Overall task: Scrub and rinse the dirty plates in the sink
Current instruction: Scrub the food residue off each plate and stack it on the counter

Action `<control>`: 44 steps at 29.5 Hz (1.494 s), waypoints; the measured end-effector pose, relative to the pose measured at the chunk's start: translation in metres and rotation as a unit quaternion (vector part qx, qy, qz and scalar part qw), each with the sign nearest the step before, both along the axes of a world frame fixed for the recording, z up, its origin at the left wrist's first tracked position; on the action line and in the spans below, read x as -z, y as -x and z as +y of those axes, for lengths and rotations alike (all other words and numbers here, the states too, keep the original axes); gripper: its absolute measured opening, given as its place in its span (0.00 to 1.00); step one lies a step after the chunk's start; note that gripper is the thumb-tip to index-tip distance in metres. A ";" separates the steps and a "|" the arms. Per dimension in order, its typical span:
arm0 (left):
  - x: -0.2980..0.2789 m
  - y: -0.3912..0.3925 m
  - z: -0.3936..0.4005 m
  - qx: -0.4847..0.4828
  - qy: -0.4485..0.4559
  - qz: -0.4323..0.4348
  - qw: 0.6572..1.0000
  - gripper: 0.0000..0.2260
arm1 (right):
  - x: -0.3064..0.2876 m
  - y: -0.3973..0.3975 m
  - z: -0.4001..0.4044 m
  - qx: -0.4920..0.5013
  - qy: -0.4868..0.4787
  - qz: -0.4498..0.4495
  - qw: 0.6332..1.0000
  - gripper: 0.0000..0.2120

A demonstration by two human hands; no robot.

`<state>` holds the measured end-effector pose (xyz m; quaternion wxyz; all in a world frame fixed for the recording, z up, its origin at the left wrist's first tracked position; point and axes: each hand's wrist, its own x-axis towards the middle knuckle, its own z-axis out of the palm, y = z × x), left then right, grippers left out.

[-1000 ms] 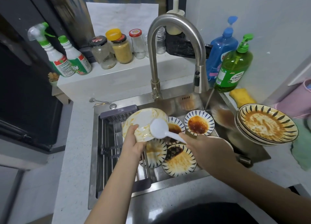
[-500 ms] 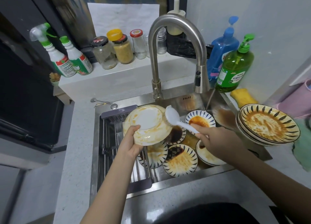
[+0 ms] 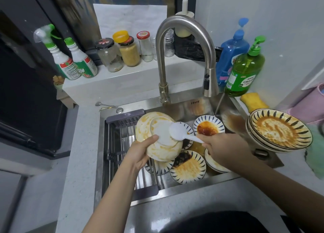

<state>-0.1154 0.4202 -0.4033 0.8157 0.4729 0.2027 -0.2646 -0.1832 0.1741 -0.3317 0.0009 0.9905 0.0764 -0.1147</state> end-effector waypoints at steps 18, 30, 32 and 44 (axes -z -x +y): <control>0.001 0.002 -0.024 0.039 0.064 0.005 0.997 0.31 | -0.003 -0.001 -0.011 0.038 -0.030 0.040 0.998 0.17; -0.010 0.017 -0.115 0.080 -0.002 0.026 0.996 0.23 | 0.010 0.036 -0.092 0.098 -0.114 0.029 0.988 0.17; -0.015 0.019 -0.136 0.105 -0.028 0.016 0.994 0.17 | 0.007 0.042 -0.107 0.150 -0.209 0.033 0.966 0.17; -0.055 0.050 -0.285 0.374 -0.526 -0.452 0.616 0.14 | 0.002 0.070 -0.252 0.323 -0.390 -0.155 0.848 0.16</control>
